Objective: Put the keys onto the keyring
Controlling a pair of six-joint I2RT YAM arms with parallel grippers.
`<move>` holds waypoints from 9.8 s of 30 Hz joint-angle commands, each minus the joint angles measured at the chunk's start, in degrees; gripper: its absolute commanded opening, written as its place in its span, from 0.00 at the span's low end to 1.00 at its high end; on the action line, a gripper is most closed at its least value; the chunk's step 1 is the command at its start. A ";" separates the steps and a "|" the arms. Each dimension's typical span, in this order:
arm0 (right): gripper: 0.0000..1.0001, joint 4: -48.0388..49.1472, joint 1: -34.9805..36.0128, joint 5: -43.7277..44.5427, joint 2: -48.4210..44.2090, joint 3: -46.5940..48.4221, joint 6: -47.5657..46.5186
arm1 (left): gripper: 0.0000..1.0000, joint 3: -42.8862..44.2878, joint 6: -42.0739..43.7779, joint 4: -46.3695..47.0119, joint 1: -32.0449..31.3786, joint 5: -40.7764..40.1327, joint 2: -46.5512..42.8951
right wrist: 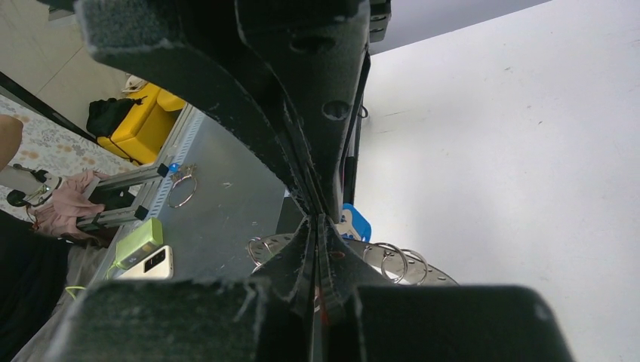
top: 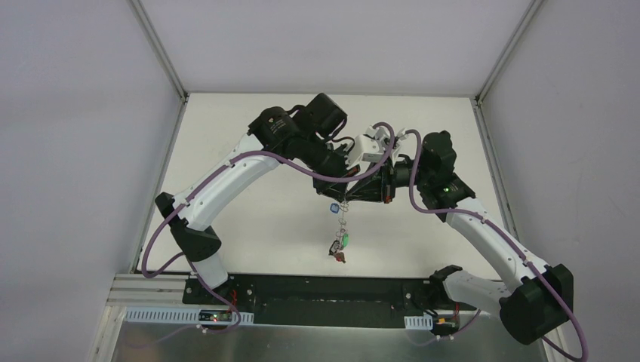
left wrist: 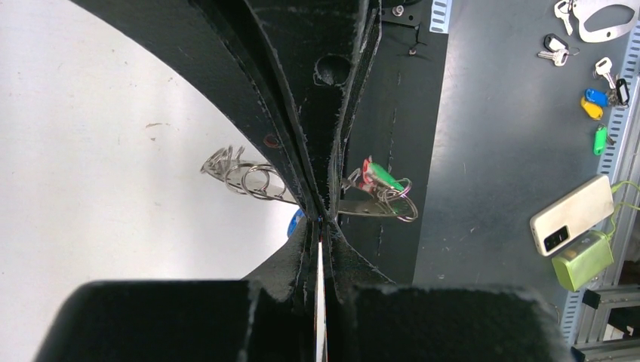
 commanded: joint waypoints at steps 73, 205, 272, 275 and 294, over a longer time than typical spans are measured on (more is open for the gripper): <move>0.00 39.47 -10.69 6.35 1.86 -1.53 35.71 | 0.00 -28.99 -11.26 42.45 9.08 16.94 -16.48; 0.33 18.72 -3.60 1.21 -1.05 -6.41 5.83 | 0.00 -4.10 -11.75 5.63 2.70 6.03 -0.01; 0.00 19.30 -2.48 -1.25 -0.08 -7.25 6.21 | 0.00 -4.59 -10.90 6.57 2.71 4.00 -1.31; 0.00 19.04 -2.68 -0.96 -0.40 -6.92 6.26 | 0.00 -4.83 -10.59 6.54 2.71 4.15 -1.56; 0.00 28.90 -6.04 1.54 -1.92 -7.90 16.07 | 0.29 -10.14 -7.98 13.70 5.37 6.18 -7.34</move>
